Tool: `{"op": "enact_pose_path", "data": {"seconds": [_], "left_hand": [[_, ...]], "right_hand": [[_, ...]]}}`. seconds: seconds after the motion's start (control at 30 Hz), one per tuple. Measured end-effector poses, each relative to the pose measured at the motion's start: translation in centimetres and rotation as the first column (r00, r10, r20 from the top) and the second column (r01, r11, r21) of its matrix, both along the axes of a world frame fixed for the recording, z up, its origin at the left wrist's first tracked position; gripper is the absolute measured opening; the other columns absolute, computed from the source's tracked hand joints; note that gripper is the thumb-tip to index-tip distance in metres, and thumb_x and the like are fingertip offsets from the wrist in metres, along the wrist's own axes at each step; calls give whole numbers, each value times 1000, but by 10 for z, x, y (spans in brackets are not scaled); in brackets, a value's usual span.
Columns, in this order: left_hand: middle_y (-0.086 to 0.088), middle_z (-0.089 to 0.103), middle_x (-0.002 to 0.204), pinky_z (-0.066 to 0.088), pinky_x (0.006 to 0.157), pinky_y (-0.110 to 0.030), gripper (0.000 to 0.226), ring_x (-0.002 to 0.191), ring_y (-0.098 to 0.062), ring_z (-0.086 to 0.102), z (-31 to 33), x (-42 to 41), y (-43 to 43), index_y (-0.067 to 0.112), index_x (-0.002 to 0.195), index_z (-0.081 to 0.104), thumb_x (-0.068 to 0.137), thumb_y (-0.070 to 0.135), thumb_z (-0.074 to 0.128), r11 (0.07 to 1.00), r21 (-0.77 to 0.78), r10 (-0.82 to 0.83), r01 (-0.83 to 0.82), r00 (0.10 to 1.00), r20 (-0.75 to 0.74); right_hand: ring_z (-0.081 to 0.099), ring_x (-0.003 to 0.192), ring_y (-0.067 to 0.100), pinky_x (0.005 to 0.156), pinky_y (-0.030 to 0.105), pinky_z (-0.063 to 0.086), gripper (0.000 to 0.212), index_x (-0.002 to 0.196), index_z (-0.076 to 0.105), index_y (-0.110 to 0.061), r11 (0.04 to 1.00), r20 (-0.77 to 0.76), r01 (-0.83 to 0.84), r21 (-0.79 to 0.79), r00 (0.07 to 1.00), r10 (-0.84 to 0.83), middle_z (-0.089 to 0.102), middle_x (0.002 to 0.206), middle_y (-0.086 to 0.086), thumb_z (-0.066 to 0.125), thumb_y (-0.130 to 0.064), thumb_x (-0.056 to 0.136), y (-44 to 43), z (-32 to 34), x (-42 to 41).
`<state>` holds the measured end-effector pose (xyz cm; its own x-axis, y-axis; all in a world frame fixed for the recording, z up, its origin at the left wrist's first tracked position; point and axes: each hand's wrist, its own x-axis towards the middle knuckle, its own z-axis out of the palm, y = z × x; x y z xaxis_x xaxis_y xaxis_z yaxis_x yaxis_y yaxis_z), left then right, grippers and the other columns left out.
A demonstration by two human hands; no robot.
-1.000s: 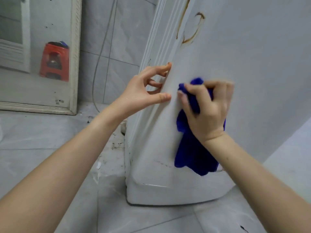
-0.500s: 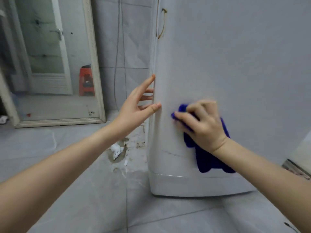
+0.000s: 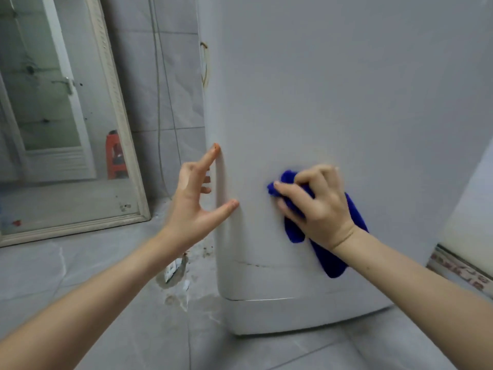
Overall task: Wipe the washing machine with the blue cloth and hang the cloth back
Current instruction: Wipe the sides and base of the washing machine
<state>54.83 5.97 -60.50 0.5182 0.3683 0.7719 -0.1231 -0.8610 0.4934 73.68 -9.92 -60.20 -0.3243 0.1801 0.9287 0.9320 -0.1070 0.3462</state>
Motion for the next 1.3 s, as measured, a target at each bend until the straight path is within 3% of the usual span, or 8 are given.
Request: {"op": "enact_pose_path", "data": {"seconds": [0.13,0.43,0.67,0.83,0.9,1.03,1.13,1.3], "left_hand": [[8,31,116,34,92,-2,94,111,2,42,-9,10,14,61,146,15,69,56,70,999,32,24,-24,1000,20],[18,29,111,33,96,-8,98,108,-3,41,-13,17,14,59,147,15,68,54,71,1000,8,10,-11,999,47],[3,30,117,32,95,-2,96,111,-3,40,-8,14,11,64,144,12,68,56,71,1000,20,9,-10,1000,28],[-2,30,118,32,96,-5,97,107,-12,40,-3,12,1,51,148,16,68,52,70,999,37,29,-30,999,29],[-12,34,119,32,99,-12,96,109,-20,39,2,11,-4,33,150,24,68,49,70,982,139,124,-131,990,62],[-20,42,125,31,113,-47,71,119,-34,41,9,15,-10,11,140,50,79,41,70,681,574,379,-455,889,255],[-14,50,141,27,117,-55,52,132,-33,46,14,27,-18,14,136,60,86,26,67,474,785,319,-399,909,269],[-8,47,150,27,118,-52,50,142,-30,39,14,41,-31,13,137,58,87,17,60,479,804,302,-351,926,224]], "right_hand": [[48,85,30,89,26,35,12,97,63,-16,951,-390,77,300,920,48,53,94,13,70,-21,90,-1,42,15],[49,79,26,65,42,44,11,88,76,-15,999,-80,-5,-43,997,1,50,92,0,79,-15,78,-8,-16,2],[49,83,29,86,19,33,13,87,70,-8,926,-423,72,370,901,99,57,91,13,72,-21,88,9,54,4],[49,76,28,65,39,47,8,84,80,-10,999,53,-27,-31,998,29,50,93,-1,78,-16,80,6,-19,-7],[47,79,25,63,40,46,6,84,80,-12,997,72,-46,-66,996,50,48,92,-2,77,-17,81,3,-22,0],[47,85,25,77,34,43,12,99,69,-16,990,-247,13,142,969,22,46,95,1,71,-20,88,-9,-11,24],[46,88,25,87,27,37,16,106,59,-18,947,-513,168,275,858,-3,43,98,3,63,-26,93,-22,-33,39],[49,97,33,94,30,36,24,107,56,-5,886,-871,356,297,481,99,45,105,9,55,-26,95,-44,-86,59]]}}
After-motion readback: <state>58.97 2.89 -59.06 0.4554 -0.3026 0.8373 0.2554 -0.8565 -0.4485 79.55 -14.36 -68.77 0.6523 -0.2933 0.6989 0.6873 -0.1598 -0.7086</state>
